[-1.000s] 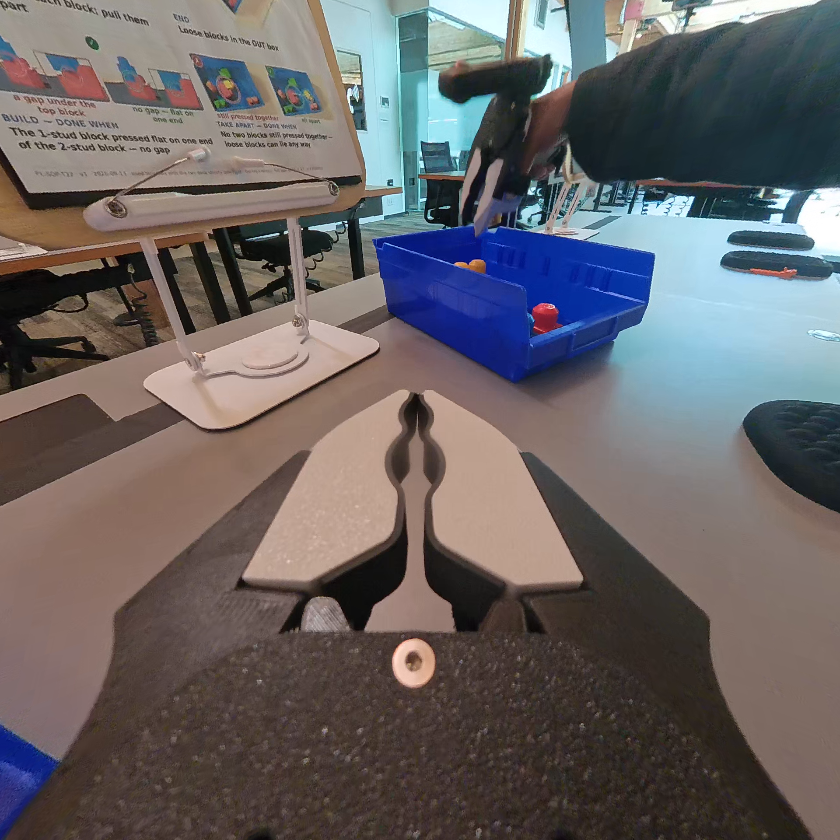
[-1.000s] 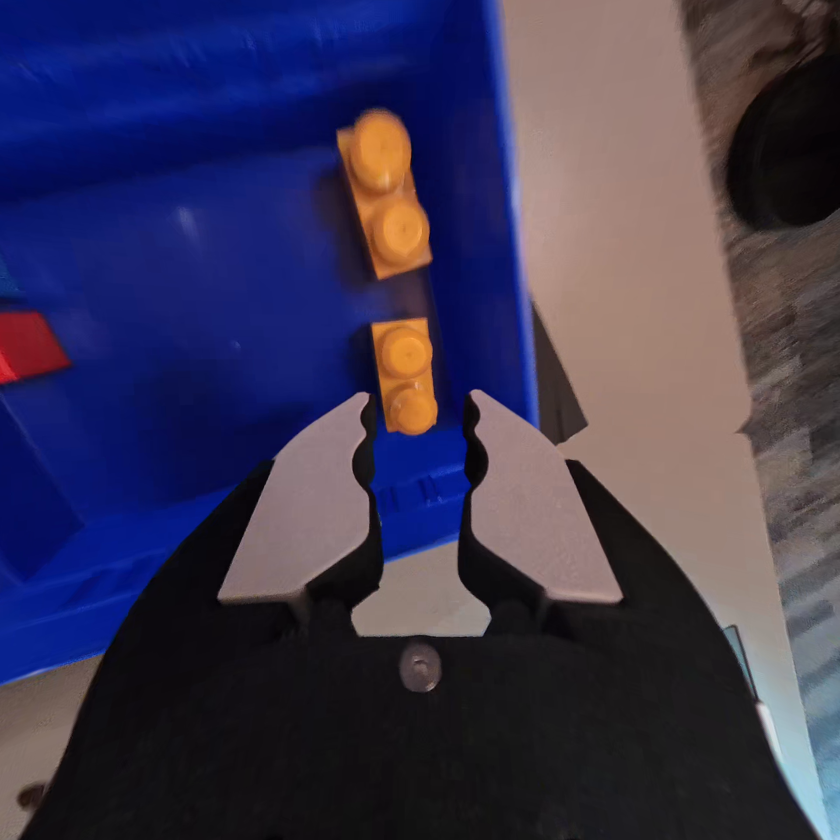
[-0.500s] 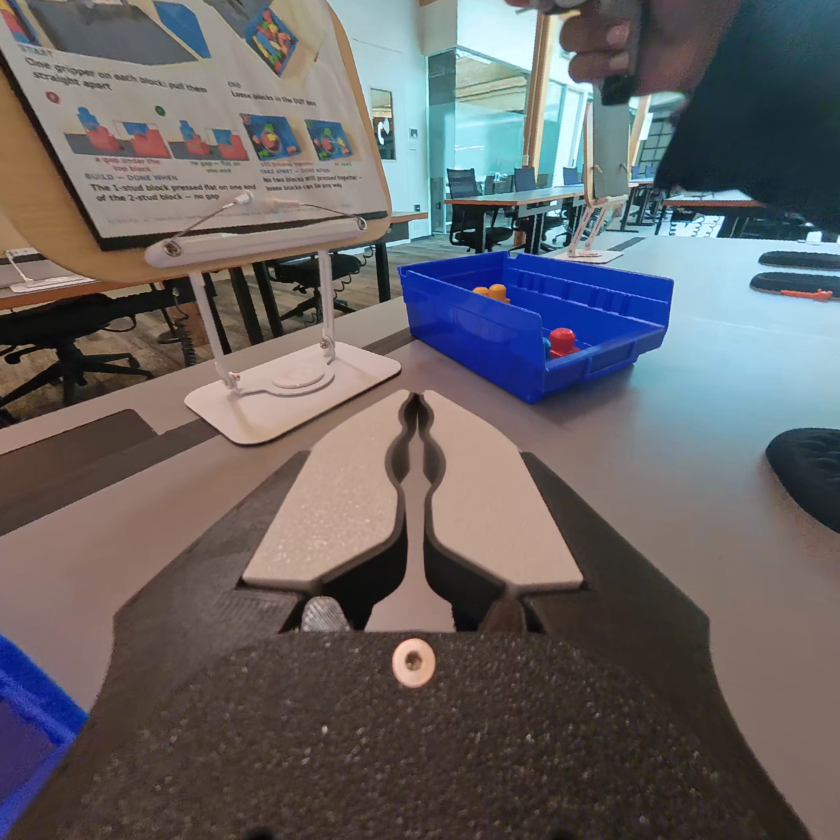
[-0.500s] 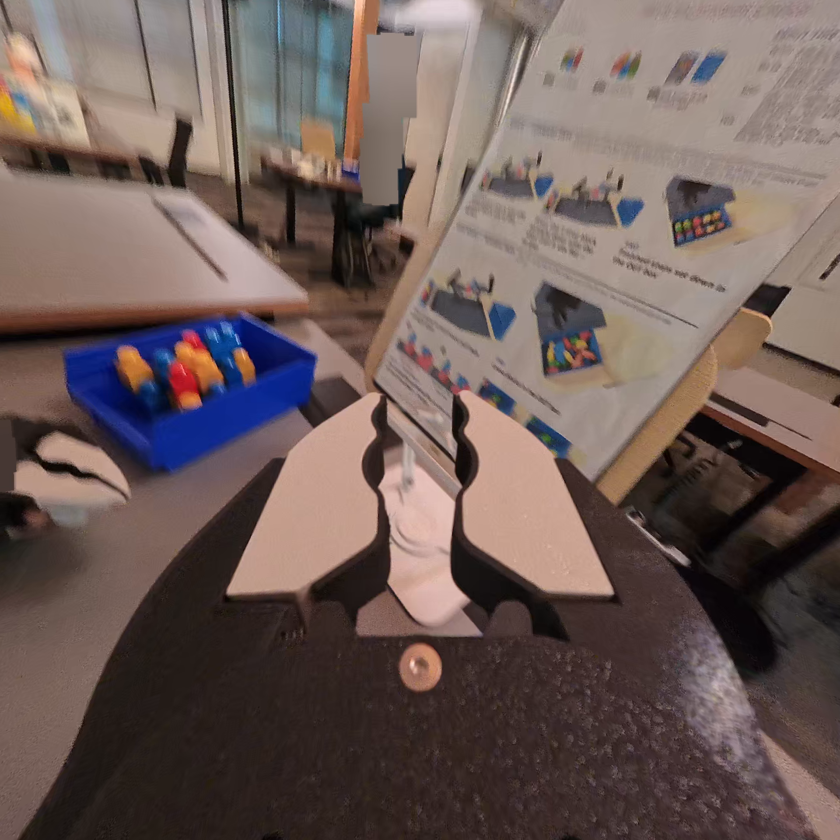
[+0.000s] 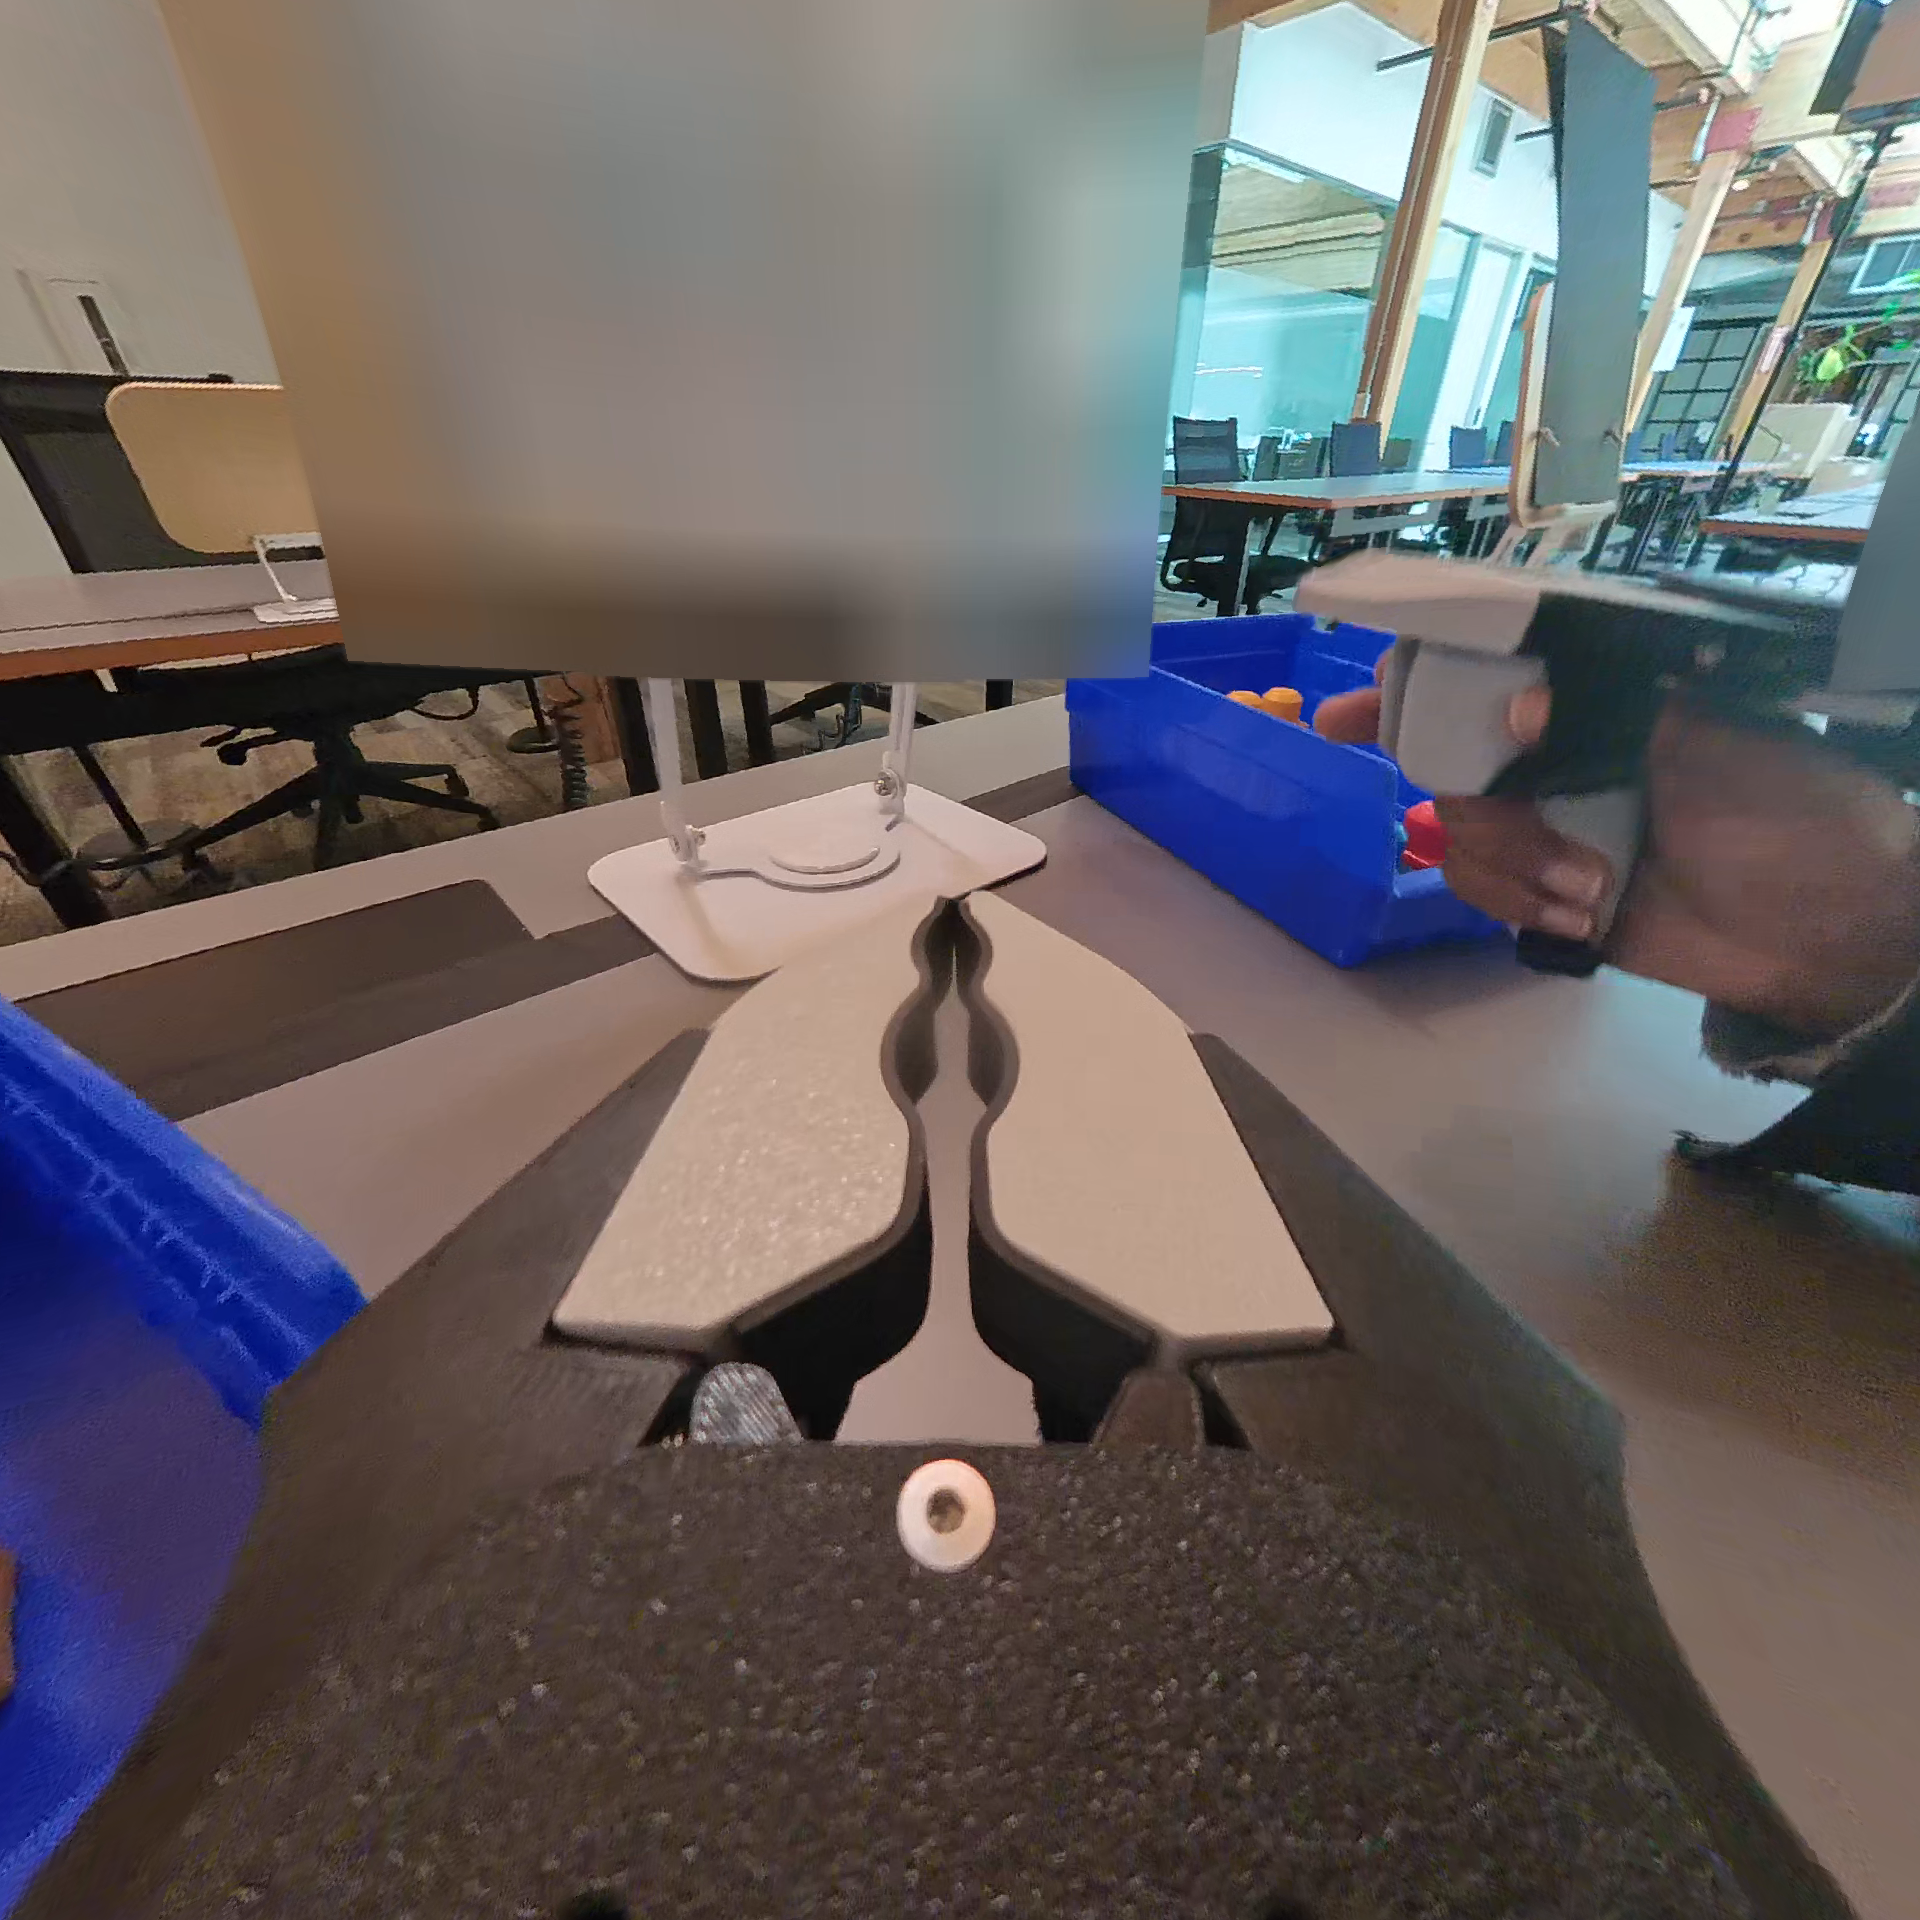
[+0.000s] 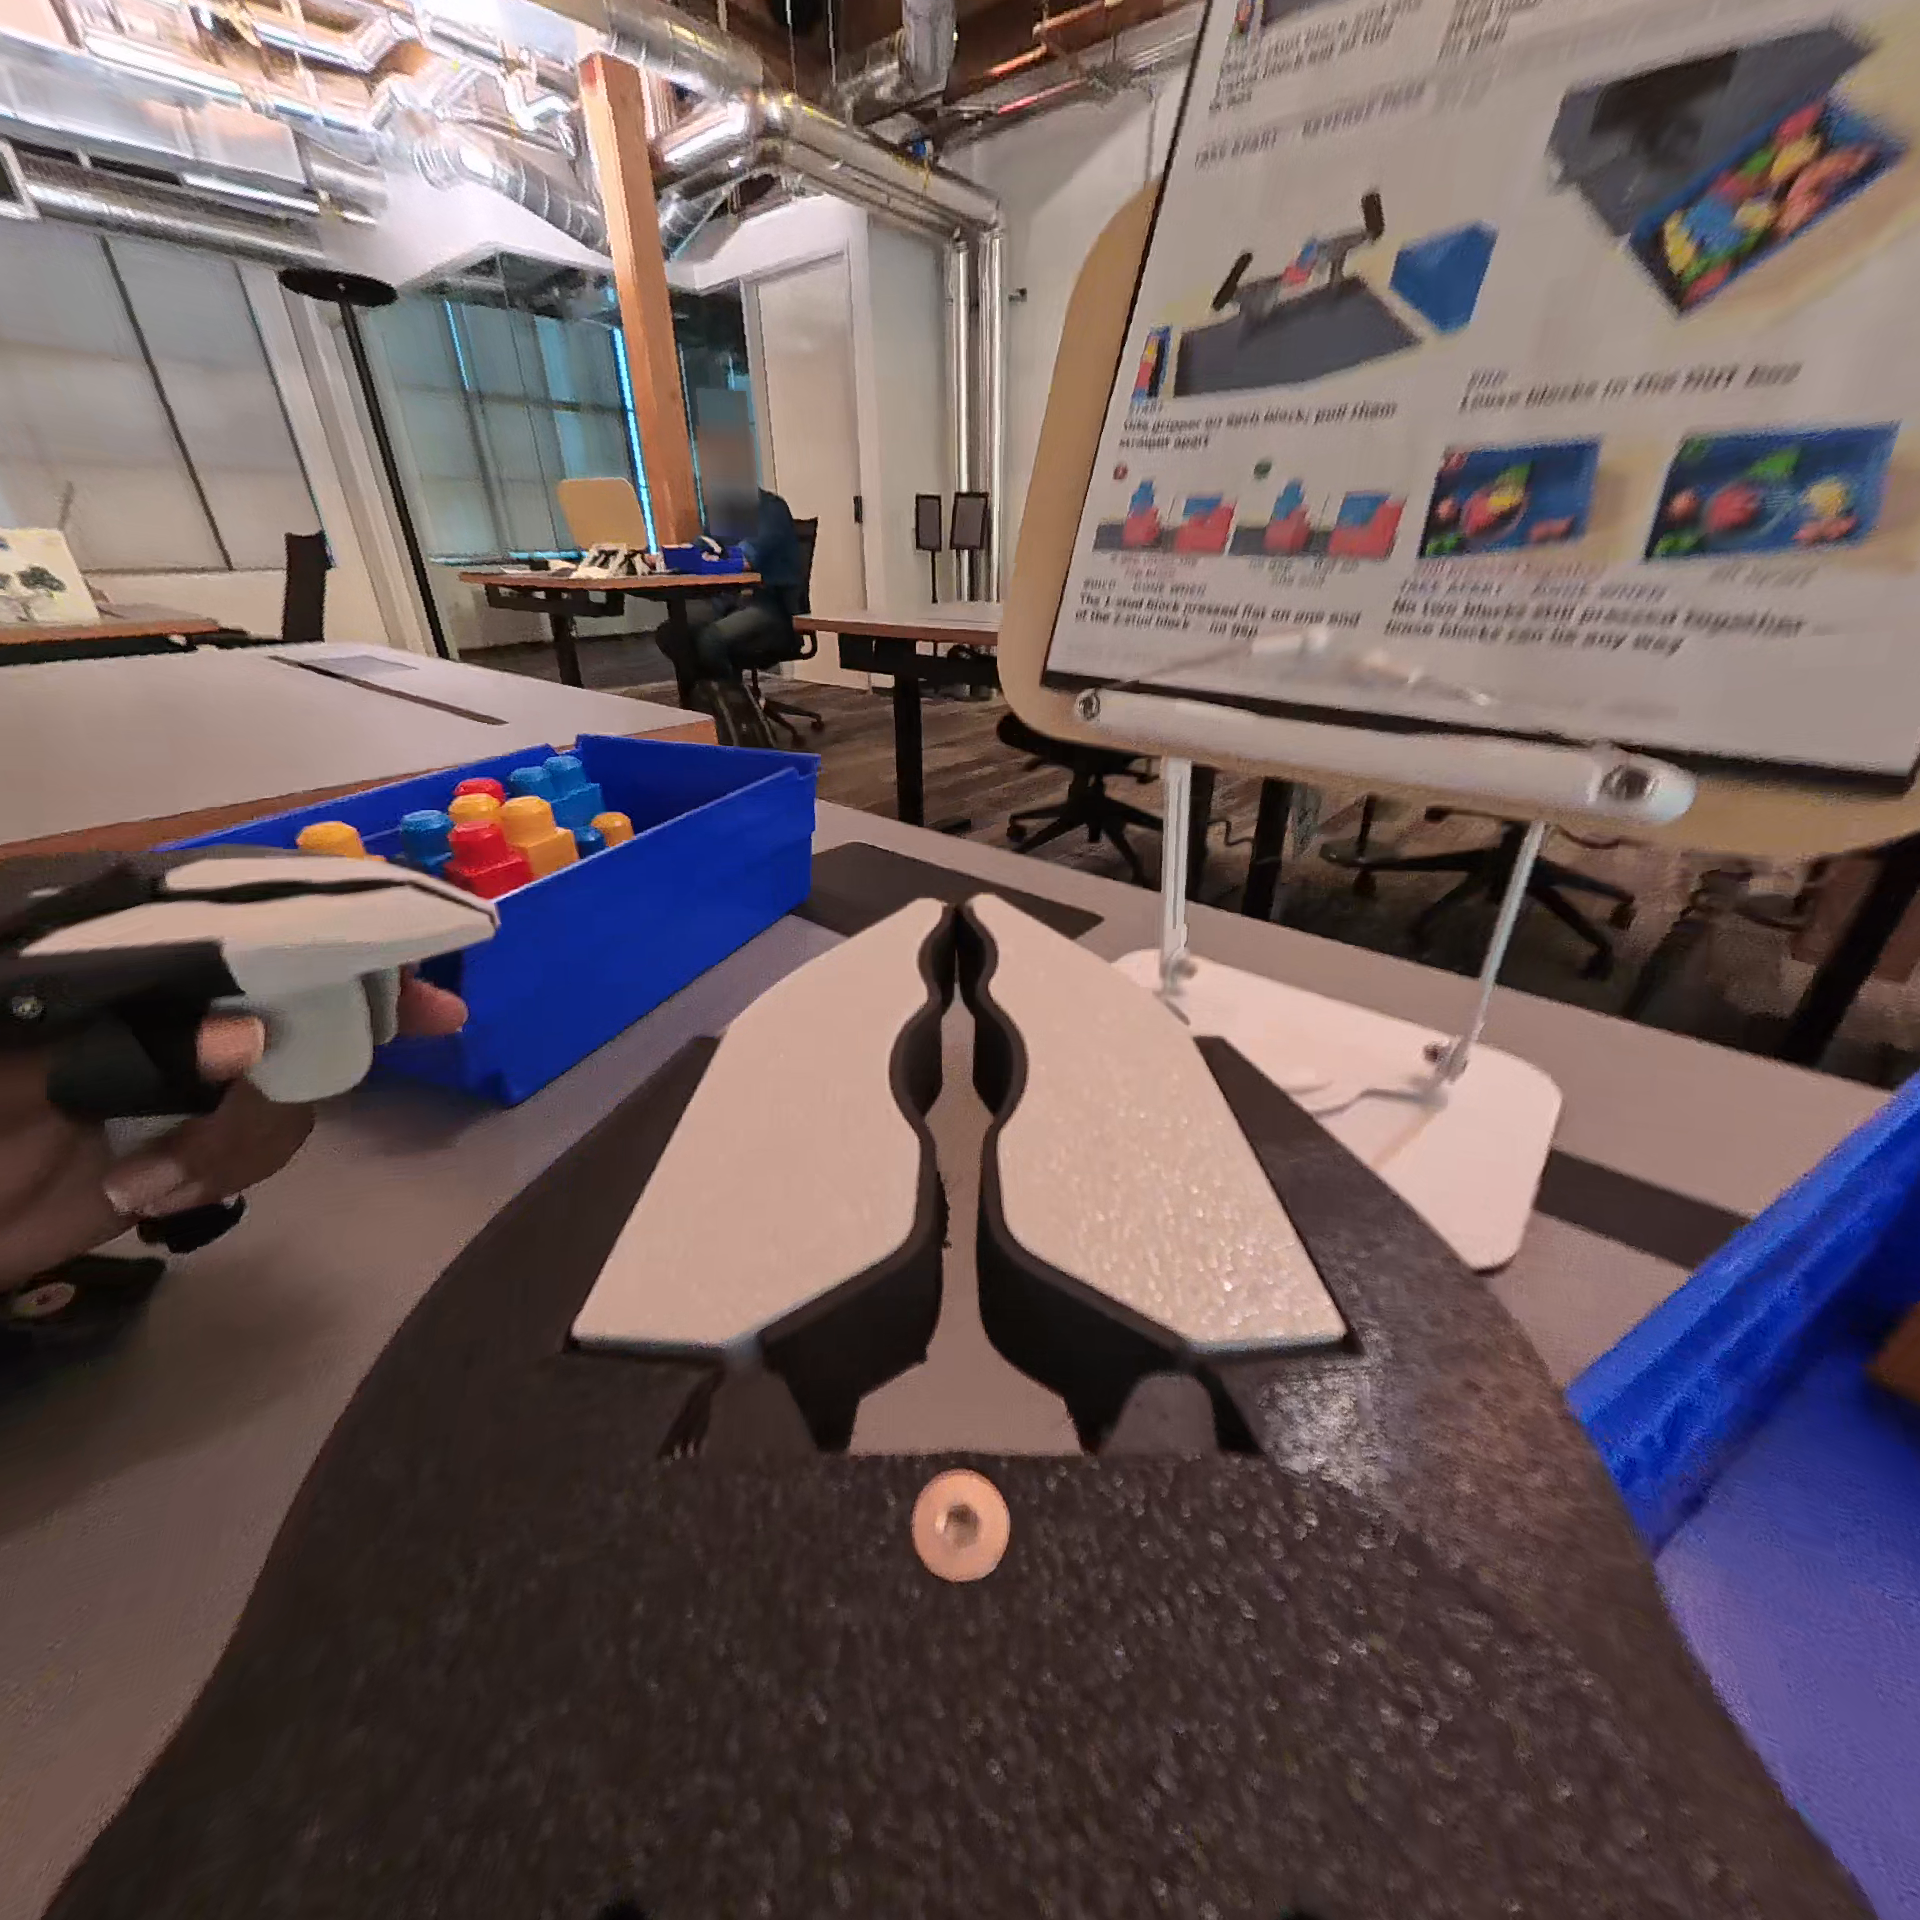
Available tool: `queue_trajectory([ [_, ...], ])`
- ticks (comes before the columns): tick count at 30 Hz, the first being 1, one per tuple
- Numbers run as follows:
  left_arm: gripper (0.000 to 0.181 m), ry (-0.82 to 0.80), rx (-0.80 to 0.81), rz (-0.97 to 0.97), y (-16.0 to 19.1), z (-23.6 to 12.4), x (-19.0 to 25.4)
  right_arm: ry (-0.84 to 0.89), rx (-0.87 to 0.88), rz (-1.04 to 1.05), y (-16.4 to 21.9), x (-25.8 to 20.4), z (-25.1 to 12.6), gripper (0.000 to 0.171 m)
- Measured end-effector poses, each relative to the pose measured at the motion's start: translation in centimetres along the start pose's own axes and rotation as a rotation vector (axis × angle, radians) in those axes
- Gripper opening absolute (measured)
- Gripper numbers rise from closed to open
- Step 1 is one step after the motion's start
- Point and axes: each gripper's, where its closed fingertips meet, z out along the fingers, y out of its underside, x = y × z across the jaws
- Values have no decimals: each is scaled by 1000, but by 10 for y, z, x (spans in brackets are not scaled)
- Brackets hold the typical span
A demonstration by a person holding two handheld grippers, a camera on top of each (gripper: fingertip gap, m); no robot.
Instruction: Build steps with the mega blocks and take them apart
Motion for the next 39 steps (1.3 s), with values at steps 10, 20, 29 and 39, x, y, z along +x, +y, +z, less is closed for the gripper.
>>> queue_trajectory([
  [10, 0, -250, -104, 34, -37, -43, -80, -10, -21, 9, 17, 8, -2, 0],
  [20, 46, -582, -599, 37, 12, -103, -196, -67, -39, 0, 23, -2, 1, 0],
  [29, 43, -644, -843, 47, 57, -98, -220, -85, -42, 12, 22, -1, -1, 0],
  [39, 38, -635, -866, 66, 72, -88, -224, -116, -62, 33, 26, -6, 1, 0],
])
